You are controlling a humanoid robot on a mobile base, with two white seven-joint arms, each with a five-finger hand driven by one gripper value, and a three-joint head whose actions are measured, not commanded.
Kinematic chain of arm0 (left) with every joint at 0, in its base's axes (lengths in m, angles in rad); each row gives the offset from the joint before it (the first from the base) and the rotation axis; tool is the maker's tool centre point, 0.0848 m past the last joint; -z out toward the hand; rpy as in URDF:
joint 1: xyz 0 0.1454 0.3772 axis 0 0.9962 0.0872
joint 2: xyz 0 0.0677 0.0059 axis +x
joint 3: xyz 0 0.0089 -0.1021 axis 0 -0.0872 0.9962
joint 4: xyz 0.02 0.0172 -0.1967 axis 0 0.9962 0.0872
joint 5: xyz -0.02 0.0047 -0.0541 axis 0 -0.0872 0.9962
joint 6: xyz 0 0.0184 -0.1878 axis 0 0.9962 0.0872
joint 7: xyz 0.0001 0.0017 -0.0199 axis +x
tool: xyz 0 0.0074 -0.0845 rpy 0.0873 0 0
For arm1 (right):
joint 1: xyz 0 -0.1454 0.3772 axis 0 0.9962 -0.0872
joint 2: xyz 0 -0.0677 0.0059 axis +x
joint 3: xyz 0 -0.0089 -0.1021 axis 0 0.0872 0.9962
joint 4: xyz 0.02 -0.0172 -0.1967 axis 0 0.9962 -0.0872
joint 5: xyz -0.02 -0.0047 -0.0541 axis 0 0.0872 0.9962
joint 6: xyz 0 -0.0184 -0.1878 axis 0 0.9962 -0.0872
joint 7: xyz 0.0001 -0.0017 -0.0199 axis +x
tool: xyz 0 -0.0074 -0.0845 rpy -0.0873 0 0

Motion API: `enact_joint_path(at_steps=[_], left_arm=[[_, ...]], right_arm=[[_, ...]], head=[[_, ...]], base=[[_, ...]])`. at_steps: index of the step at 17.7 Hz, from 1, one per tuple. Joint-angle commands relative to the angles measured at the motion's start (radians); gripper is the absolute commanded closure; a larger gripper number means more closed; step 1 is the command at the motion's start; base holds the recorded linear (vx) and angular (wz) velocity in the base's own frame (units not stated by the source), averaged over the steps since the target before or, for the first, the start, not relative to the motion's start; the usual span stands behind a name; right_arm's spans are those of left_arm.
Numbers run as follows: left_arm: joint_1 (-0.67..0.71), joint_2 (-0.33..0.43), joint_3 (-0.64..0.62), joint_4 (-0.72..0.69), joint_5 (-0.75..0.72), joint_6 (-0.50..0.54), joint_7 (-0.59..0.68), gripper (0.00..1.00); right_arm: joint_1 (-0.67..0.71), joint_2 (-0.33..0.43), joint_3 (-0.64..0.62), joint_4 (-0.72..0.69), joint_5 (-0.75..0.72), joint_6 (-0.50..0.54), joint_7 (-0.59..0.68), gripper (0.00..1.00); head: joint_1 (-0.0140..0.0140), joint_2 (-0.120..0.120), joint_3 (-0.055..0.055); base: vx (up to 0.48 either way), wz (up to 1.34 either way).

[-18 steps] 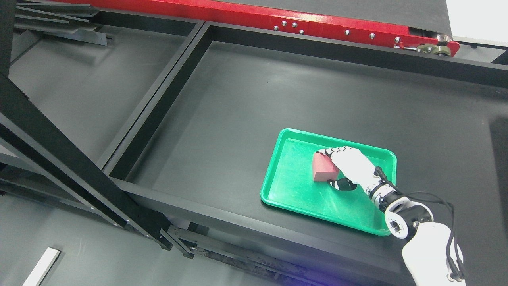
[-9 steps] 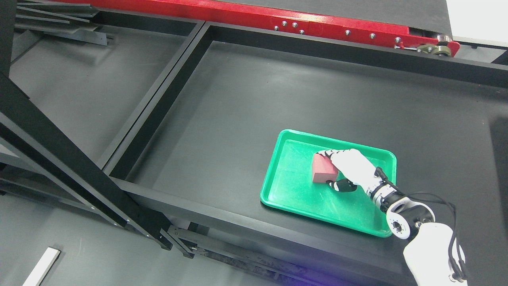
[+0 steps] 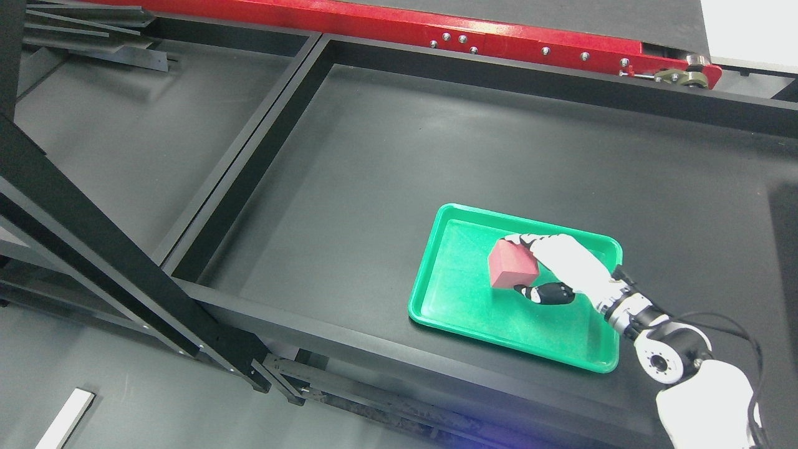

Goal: Pick pink block from left shelf to tray
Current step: 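Lift the pink cube up out of the green tray with the right hand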

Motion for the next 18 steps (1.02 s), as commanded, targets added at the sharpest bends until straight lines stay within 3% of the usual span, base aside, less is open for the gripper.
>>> enact_joint_path(at_steps=[1, 7, 18], left_arm=[[-0.012, 0.017, 0.0, 0.0, -0.002, 0.001, 0.001, 0.0], [-0.011, 0.017, 0.0, 0.0, -0.002, 0.001, 0.001, 0.0], [-0.011, 0.017, 0.0, 0.0, -0.002, 0.001, 0.001, 0.0]], right_arm=[[0.068, 0.005, -0.151, -0.127, -0.115, 0.023, -0.116, 0.98], [0.114, 0.025, -0.151, -0.187, -0.046, 0.189, -0.393, 0.98], [0.235, 0.077, -0.141, -0.282, -0.048, 0.189, -0.389, 0.98]], head=[[0.0, 0.0, 0.0], [0.0, 0.0, 0.0], [0.0, 0.0, 0.0]], base=[[0.0, 0.0], [0.0, 0.0], [-0.004, 0.01]])
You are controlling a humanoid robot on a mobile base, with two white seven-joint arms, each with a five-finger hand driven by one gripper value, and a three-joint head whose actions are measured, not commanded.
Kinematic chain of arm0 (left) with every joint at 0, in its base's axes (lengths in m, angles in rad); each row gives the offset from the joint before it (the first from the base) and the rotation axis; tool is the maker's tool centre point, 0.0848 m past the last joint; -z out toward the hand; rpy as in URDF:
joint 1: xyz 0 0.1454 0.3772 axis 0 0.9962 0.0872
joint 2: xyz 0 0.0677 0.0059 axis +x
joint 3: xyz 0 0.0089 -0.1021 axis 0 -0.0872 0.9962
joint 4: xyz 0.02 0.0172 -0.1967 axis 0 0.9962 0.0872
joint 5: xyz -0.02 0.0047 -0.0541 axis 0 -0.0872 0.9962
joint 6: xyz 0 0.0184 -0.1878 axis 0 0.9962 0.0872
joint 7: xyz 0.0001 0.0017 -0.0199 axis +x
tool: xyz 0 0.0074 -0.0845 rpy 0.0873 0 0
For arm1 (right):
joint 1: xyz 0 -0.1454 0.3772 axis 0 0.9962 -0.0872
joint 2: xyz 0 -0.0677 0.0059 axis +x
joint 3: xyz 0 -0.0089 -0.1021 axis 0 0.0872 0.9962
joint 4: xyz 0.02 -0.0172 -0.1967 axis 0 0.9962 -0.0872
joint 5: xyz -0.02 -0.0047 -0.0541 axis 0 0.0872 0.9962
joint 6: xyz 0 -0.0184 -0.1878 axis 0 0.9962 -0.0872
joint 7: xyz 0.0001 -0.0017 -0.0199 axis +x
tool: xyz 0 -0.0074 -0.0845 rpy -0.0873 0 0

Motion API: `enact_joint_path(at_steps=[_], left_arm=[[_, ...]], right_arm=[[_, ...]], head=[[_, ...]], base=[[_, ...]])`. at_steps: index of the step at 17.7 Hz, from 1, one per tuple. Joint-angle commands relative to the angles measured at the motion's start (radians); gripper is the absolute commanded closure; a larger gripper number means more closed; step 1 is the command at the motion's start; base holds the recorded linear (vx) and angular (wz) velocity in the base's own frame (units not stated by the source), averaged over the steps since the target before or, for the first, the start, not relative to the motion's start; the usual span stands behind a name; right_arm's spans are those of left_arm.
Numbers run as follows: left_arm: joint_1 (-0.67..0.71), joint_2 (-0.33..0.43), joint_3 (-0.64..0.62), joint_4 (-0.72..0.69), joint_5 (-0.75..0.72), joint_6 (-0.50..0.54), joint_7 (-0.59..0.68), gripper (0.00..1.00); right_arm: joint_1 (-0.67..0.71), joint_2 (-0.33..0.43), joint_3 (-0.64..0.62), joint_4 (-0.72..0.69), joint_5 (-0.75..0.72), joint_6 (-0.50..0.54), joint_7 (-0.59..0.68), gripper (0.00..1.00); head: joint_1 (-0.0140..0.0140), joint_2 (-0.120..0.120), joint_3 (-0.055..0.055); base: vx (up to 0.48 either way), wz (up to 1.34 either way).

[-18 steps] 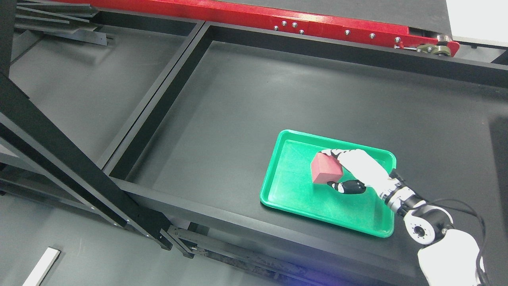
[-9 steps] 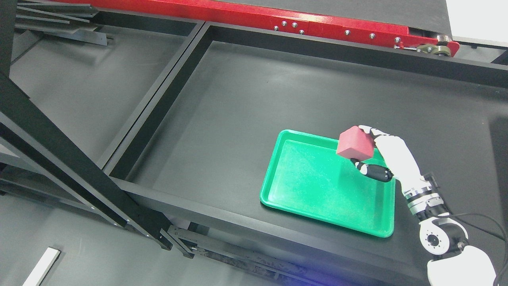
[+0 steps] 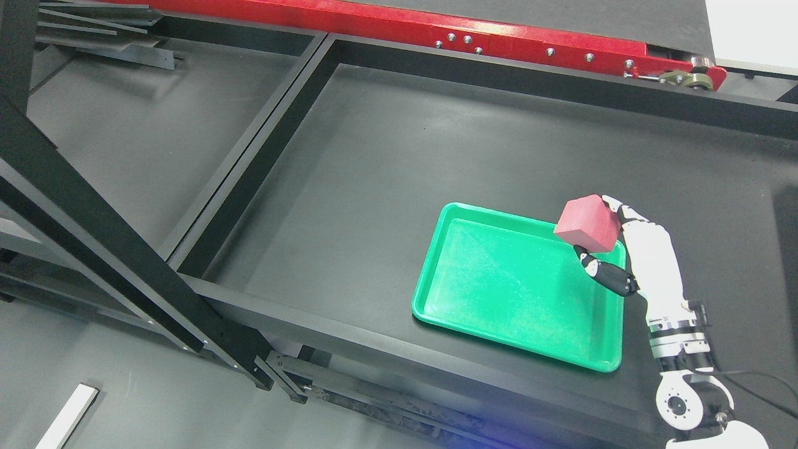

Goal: Pick pink block from left shelf to tray
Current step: 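Lift the pink cube up out of the green tray with the right hand, then turn and drive toward the white table holding the cube in the right hand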

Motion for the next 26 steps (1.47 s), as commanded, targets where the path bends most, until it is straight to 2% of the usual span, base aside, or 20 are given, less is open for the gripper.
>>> enact_joint_path(at_steps=[1, 26], left_arm=[[-0.011, 0.017, 0.0, 0.0, -0.002, 0.001, 0.001, 0.0], [-0.011, 0.017, 0.0, 0.0, -0.002, 0.001, 0.001, 0.0]], right_arm=[[0.035, 0.024, -0.03, -0.087, 0.0, 0.0, -0.004, 0.98], [0.052, 0.029, -0.03, -0.116, -0.006, -0.006, -0.004, 0.98]], head=[[0.0, 0.0, 0.0], [0.0, 0.0, 0.0]], base=[[-0.012, 0.04], [-0.016, 0.07]])
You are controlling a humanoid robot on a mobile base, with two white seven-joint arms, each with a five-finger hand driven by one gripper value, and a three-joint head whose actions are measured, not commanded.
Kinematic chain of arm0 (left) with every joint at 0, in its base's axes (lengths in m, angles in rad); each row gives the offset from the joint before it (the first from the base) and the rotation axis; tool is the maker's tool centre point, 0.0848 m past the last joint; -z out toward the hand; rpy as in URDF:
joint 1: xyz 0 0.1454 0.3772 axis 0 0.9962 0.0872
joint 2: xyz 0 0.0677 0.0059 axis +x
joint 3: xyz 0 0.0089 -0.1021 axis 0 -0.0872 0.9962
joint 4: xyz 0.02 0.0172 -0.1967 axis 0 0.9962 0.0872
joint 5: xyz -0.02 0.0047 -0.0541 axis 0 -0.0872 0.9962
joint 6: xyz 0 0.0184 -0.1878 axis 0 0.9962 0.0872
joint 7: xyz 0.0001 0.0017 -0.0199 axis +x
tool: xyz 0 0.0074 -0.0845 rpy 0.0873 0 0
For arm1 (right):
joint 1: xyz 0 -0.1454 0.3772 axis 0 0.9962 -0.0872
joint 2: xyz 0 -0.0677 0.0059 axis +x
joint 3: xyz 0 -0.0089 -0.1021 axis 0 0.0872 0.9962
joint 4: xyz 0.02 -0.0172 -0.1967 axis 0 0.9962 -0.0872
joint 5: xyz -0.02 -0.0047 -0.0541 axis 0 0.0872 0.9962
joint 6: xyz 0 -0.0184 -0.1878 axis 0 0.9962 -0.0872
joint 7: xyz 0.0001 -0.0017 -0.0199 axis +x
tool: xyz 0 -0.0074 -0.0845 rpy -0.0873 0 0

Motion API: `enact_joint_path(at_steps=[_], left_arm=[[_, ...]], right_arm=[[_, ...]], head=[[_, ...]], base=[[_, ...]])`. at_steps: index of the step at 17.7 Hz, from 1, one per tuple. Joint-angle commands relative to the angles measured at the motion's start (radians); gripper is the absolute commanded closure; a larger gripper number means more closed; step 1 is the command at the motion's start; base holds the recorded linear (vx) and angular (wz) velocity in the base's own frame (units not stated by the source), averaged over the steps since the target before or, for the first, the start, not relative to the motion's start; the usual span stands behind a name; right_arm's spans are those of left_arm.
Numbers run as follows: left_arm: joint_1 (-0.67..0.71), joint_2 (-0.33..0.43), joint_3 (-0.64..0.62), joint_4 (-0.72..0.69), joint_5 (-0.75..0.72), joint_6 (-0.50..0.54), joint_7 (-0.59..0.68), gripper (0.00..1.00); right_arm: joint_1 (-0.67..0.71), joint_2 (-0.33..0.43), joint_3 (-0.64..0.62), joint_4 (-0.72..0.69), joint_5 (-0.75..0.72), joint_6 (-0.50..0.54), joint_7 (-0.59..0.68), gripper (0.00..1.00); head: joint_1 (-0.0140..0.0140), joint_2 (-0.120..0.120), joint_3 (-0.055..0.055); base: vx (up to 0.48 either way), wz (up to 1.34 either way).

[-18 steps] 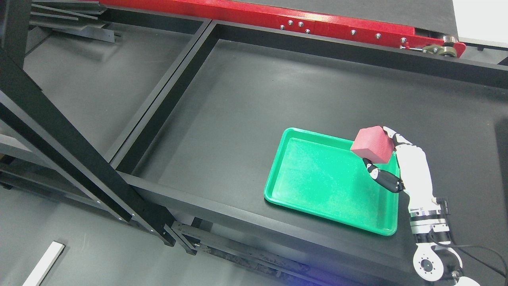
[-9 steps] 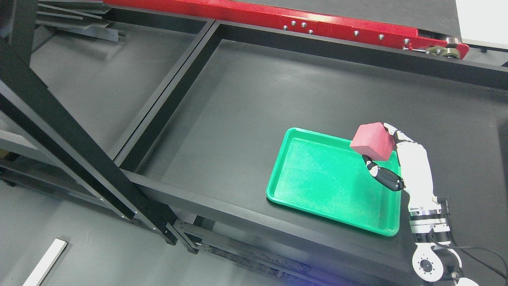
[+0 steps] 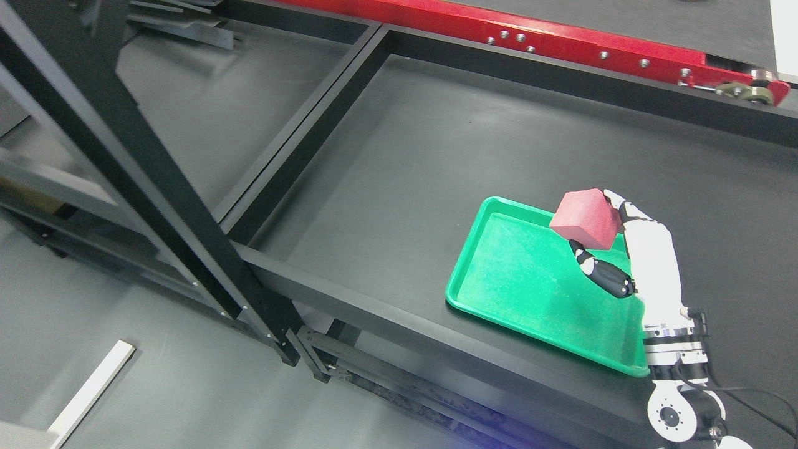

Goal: Pick pink block from left shelf to tray
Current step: 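Turn and drive toward the white table holding the cube in the right hand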

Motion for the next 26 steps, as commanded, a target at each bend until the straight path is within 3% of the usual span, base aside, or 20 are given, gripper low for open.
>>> enact_joint_path(at_steps=[1, 26], left_arm=[[-0.011, 0.017, 0.0, 0.0, -0.002, 0.002, 0.001, 0.0], [-0.012, 0.017, 0.0, 0.0, -0.002, 0.002, 0.001, 0.0]], right_arm=[[0.009, -0.025, -0.012, -0.011, -0.003, -0.005, 0.005, 0.98], [0.011, -0.025, -0.012, -0.017, -0.004, -0.005, 0.005, 0.98]], head=[[0.0, 0.0, 0.0], [0.0, 0.0, 0.0]], base=[[-0.042, 0.26], [-0.108, 0.72]])
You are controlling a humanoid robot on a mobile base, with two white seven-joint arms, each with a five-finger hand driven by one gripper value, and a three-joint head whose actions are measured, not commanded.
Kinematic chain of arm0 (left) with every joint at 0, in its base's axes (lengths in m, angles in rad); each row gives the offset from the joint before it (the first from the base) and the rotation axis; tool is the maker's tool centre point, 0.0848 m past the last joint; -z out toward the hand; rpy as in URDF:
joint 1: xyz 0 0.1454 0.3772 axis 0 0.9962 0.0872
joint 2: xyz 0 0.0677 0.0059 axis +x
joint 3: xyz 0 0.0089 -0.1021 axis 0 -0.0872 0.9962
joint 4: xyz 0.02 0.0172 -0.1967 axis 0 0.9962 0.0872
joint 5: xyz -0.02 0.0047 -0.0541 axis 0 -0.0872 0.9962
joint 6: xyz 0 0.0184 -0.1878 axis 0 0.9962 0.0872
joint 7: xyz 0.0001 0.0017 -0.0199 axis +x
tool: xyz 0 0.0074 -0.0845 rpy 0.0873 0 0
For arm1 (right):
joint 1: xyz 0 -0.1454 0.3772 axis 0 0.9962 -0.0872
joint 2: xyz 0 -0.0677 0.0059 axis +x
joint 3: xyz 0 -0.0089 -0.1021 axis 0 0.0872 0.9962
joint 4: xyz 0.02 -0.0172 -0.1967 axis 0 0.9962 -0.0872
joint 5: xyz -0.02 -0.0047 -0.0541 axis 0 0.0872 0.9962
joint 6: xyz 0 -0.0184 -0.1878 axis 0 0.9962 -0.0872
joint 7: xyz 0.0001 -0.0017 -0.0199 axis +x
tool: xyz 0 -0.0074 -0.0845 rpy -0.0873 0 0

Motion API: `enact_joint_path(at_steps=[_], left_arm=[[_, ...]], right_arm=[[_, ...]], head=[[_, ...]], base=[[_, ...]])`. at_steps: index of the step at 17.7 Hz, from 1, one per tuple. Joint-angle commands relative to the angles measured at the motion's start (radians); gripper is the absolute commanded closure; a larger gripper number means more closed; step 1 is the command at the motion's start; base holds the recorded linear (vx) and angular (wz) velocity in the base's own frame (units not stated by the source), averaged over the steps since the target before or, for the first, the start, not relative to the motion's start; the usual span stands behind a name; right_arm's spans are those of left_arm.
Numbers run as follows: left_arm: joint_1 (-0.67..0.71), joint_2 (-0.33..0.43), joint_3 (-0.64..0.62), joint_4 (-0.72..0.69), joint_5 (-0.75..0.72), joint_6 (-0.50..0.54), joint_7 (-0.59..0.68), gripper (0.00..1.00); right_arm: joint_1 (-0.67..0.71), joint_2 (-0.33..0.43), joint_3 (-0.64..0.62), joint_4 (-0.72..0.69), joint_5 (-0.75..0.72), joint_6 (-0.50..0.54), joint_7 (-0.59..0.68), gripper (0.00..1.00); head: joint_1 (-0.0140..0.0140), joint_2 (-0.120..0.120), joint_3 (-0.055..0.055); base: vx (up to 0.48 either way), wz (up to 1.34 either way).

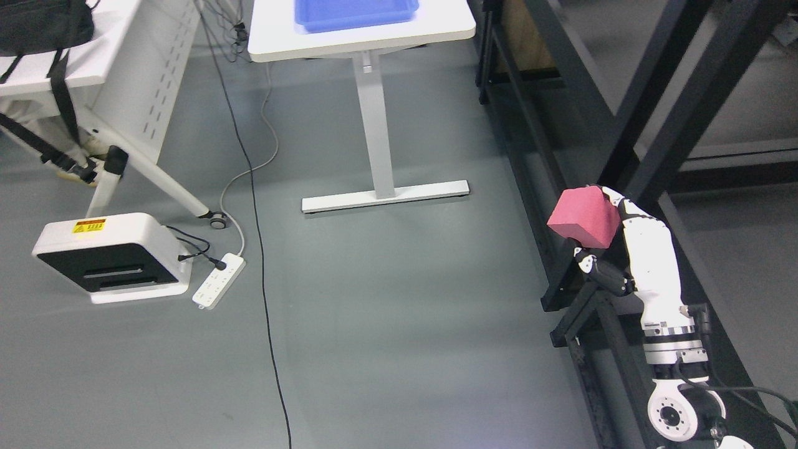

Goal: Pick pink block from left shelf to tray
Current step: 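Turn and drive toward the white table holding the cube in the right hand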

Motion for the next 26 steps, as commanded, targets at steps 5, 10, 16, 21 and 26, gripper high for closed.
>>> enact_joint_path(at_steps=[5, 10, 16, 21, 26], left_arm=[[-0.011, 0.017, 0.0, 0.0, -0.002, 0.0, 0.001, 0.0], [-0.011, 0.017, 0.0, 0.0, -0.002, 0.0, 0.001, 0.0], [-0.011, 0.017, 0.0, 0.0, -0.002, 0.0, 0.001, 0.0], [-0.011, 0.017, 0.0, 0.0, -0.002, 0.0, 0.001, 0.0], [-0.011, 0.017, 0.0, 0.0, -0.002, 0.0, 0.001, 0.0]], right_arm=[[0.011, -0.029, -0.011, -0.002, 0.0, 0.001, 0.0, 0.98], [0.009, -0.029, -0.011, -0.003, 0.0, 0.001, 0.0, 0.98], [0.009, -0.029, -0.011, -0.003, 0.0, 0.001, 0.0, 0.98], [0.012, -0.029, -0.011, -0.006, 0.0, 0.001, 0.0, 0.98], [0.012, -0.029, -0.011, -0.006, 0.0, 0.001, 0.0, 0.98]], head=[[0.0, 0.0, 0.0], [0.0, 0.0, 0.0], [0.0, 0.0, 0.0], [0.0, 0.0, 0.0], [0.0, 0.0, 0.0]], base=[[-0.038, 0.41], [0.005, 0.09], [0.019, 0.08], [0.068, 0.31], [0.155, 0.25]])
